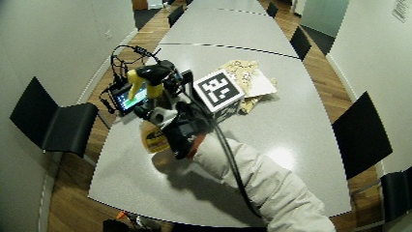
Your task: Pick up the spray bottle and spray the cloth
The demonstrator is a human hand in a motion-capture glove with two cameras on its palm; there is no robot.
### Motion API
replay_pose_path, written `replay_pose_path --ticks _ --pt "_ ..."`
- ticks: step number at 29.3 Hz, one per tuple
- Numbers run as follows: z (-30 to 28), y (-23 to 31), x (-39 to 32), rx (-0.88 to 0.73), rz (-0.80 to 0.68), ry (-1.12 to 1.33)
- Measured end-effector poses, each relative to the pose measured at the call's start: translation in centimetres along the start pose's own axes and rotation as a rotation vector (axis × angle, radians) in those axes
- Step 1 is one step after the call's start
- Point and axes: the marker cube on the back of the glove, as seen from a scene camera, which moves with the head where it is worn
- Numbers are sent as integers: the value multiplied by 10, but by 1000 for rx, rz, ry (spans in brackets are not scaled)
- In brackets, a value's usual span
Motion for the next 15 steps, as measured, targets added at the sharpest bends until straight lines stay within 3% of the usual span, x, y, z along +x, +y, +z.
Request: replay_pose_path --ticks 8,15 --pt "41 4 11 -22 -54 112" --pt "46 21 16 -153 26 76"
